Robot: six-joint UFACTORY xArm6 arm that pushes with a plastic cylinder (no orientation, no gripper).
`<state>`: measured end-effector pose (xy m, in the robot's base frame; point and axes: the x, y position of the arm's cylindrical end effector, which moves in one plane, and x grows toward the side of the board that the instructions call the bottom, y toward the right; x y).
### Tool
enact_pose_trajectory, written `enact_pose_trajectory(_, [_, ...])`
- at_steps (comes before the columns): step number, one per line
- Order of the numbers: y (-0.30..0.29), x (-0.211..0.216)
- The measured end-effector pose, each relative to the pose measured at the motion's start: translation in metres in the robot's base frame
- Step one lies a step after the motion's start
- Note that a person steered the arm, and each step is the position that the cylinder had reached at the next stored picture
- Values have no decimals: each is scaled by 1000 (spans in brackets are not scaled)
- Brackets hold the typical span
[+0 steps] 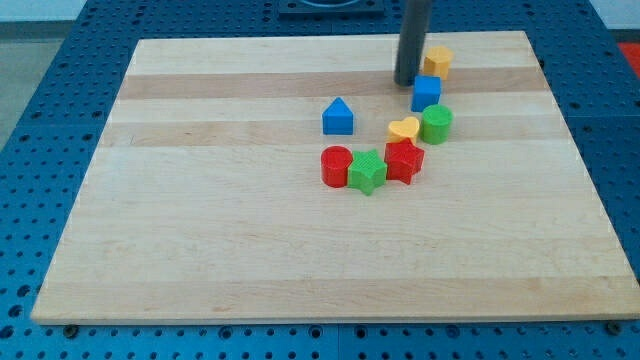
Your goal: Move the hexagon towards the top right of the board
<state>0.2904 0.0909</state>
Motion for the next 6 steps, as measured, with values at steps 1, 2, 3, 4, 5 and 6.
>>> enact_pose_trajectory(1, [0, -19])
enact_pose_trajectory(2, [22, -35])
enact_pose_trajectory(3, [47, -35])
enact_pose_trajectory(4, [69, -35])
enact_pose_trajectory(5, [71, -35])
enact_pose_trajectory(6, [75, -27])
